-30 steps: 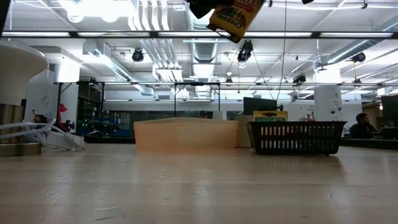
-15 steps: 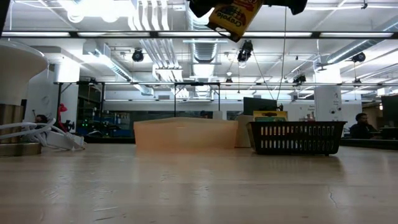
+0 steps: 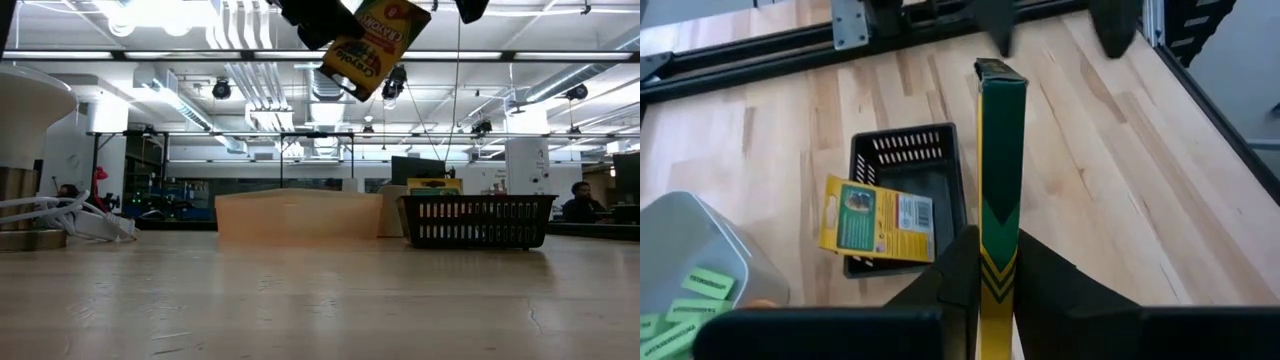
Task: Pick & Place School Supplies
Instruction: Put the yellow crayon box into the black bin
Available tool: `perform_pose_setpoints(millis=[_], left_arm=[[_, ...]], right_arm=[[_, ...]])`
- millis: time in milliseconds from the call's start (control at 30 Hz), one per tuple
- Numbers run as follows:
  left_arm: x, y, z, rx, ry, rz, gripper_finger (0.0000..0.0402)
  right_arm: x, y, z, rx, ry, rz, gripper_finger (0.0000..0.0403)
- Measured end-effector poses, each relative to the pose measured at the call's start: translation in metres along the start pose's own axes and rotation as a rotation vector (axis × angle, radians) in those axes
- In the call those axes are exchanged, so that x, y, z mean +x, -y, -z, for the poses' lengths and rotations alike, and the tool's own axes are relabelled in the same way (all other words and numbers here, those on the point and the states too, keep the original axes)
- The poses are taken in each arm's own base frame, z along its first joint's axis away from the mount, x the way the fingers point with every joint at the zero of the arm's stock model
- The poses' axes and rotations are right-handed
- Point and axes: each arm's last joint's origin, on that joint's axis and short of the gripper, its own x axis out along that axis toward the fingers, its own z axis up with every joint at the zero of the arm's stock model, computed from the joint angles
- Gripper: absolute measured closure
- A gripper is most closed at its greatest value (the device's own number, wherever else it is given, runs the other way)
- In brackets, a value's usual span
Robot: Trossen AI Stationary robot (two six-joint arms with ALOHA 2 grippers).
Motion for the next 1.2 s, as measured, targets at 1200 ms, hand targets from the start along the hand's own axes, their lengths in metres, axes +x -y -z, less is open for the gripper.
perform_pose_setpoints(millis=[1200], left_arm=[[0.0021,-0.0001,-0.0018,-0.014,0.041,-0.005,0.0358]], right_arm=[[0.0053,0.0012,0.0085,-0.061,-0.042,0.09,0.0251]])
